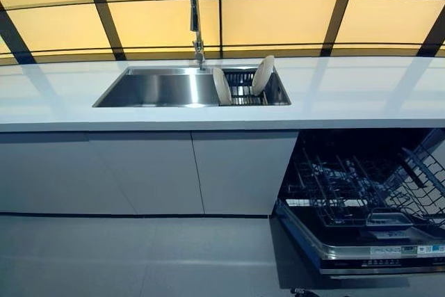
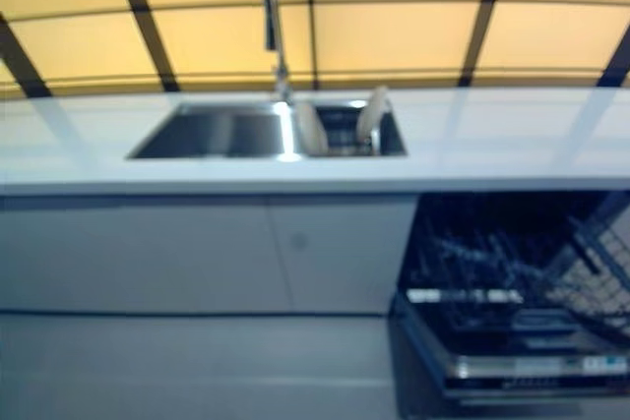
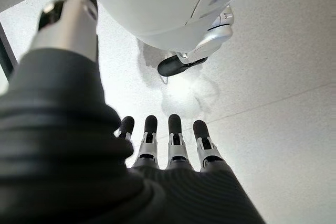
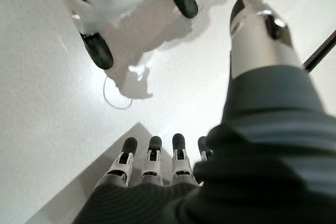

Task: Take plates into dishwasher

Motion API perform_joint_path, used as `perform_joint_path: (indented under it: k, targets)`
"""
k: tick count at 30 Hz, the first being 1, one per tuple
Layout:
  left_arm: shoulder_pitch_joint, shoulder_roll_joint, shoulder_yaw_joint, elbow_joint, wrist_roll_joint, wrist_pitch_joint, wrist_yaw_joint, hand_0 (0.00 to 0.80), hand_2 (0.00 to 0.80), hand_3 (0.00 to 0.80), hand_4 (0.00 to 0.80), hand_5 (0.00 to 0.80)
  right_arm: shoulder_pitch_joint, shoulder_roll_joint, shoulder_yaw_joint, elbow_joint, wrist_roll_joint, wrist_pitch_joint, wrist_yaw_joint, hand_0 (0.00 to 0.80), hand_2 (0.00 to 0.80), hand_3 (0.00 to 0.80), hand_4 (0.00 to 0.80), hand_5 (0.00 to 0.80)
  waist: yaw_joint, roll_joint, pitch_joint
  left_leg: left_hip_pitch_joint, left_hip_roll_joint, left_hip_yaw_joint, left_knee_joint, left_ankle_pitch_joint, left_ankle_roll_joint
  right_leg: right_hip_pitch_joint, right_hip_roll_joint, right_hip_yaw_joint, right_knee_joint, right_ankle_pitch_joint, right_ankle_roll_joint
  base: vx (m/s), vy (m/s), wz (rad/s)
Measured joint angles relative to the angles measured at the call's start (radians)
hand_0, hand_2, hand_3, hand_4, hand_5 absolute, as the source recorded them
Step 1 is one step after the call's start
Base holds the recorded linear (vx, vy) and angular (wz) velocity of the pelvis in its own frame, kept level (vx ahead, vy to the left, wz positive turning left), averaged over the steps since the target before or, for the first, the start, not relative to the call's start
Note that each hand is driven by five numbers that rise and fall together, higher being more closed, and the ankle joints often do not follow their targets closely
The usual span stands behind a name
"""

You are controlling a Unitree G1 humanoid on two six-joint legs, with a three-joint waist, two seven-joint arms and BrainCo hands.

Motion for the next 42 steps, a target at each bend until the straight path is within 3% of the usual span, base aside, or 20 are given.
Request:
perform_joint_path:
  k: [4,8,10,14,19,26,32,36,38,40,42]
  targets:
    - [-0.001,0.000,0.000,-0.002,0.016,0.013,-0.001,0.000,0.000,0.000,0.000,0.000,-0.008,-0.006,0.001,-0.038,0.000,-0.011,0.052,0.000,0.000,0.000,0.000,0.000,0.003,-0.002,0.000,0.009,0.000,0.000,-0.007,0.003,-0.005,0.009,0.000,-0.006,0.000,0.001,0.002,0.023,-0.032,0.05]
    - [-0.006,0.006,-0.002,-0.024,0.019,0.040,-0.011,0.000,0.000,0.000,0.000,0.000,-0.014,-0.075,0.062,-0.239,0.055,0.004,0.192,0.000,0.000,0.000,0.000,0.000,0.017,-0.005,0.002,0.009,0.000,0.000,-0.007,0.007,-0.011,0.009,0.000,-0.007,0.000,0.003,0.005,0.001,-0.041,0.02]
    - [-0.004,0.017,-0.002,-0.035,0.021,0.046,-0.015,0.000,0.000,0.000,0.000,0.000,-0.038,-0.110,0.075,-0.319,0.107,0.017,0.266,0.000,0.000,0.000,0.000,0.000,0.024,-0.014,0.007,0.013,0.000,0.000,-0.007,0.009,-0.014,0.016,0.000,-0.013,0.000,0.003,0.004,0.000,-0.030,0.11]
    - [0.010,0.053,-0.003,-0.043,0.034,0.063,-0.026,0.000,0.000,0.000,0.000,0.000,-0.151,-0.266,0.101,-0.596,0.270,0.072,0.460,0.000,0.000,0.000,0.000,0.000,0.027,-0.034,0.015,0.021,-0.001,0.002,-0.024,0.021,-0.034,0.025,0.000,-0.024,0.000,0.004,0.006,-0.004,-0.008,0.11]
    - [0.021,0.065,-0.003,-0.041,0.045,0.054,-0.024,0.000,0.000,0.000,0.000,0.000,-0.323,-0.318,0.096,-0.764,0.446,0.117,0.526,0.000,0.000,0.000,0.000,0.000,0.050,-0.053,0.022,0.028,-0.003,0.003,-0.038,0.027,-0.045,0.025,-0.003,-0.022,0.000,0.007,0.010,0.000,0.000,0.00]
    - [0.040,0.069,-0.003,-0.041,0.052,0.038,-0.022,0.000,0.000,0.000,0.000,0.000,-0.552,-0.322,0.041,-0.806,0.651,0.184,0.518,0.000,0.000,0.000,0.000,0.000,0.084,-0.060,0.021,0.030,-0.004,0.004,-0.041,0.027,-0.045,0.025,-0.003,-0.022,0.000,0.008,0.010,0.009,-0.008,0.00]
    - [0.043,0.088,-0.002,-0.058,0.091,0.038,-0.027,0.000,0.000,0.000,0.000,0.000,-0.655,-0.343,-0.083,-0.729,0.795,0.191,0.405,0.000,0.000,0.000,0.000,0.000,0.108,-0.076,0.036,0.046,-0.004,0.000,-0.043,0.027,-0.045,0.043,-0.003,-0.026,0.001,0.006,0.009,0.066,-0.042,0.02]
    - [0.039,0.102,-0.001,-0.058,0.096,0.040,-0.026,0.000,0.000,0.000,0.000,0.000,-0.711,-0.357,-0.090,-0.662,0.818,0.200,0.336,0.000,0.000,0.000,0.000,0.000,0.109,-0.079,0.039,0.045,-0.005,-0.004,-0.030,0.027,-0.045,0.052,-0.004,-0.032,0.001,0.002,0.013,0.050,-0.012,0.06]
    - [0.008,0.108,0.027,-0.056,0.097,0.038,-0.022,0.000,0.000,0.000,0.000,0.000,-0.736,-0.365,-0.101,-0.621,0.834,0.199,0.304,0.000,0.000,0.000,0.000,0.000,0.113,-0.100,0.078,-0.007,-0.017,-0.005,0.096,0.018,-0.053,0.036,-0.020,-0.029,0.062,-0.041,-0.005,0.061,0.027,0.13]
    - [-0.040,0.121,0.038,-0.071,0.096,0.040,-0.019,0.000,0.000,0.000,0.000,0.000,-0.746,-0.393,-0.134,-0.615,0.834,0.200,0.265,0.000,0.000,0.000,0.000,0.000,0.138,-0.122,0.139,-0.145,-0.027,0.000,0.380,0.024,-0.058,0.004,-0.045,-0.007,0.158,-0.084,-0.032,0.201,0.144,0.08]
    - [-0.033,0.125,0.035,-0.098,0.096,0.039,-0.019,0.000,0.000,0.000,0.000,0.000,-0.744,-0.401,-0.168,-0.617,0.834,0.197,0.234,0.000,0.000,0.000,0.000,0.000,0.142,-0.114,0.145,-0.220,-0.026,0.009,0.434,0.019,-0.046,0.010,-0.043,-0.010,0.158,-0.087,-0.038,0.400,0.194,0.17]
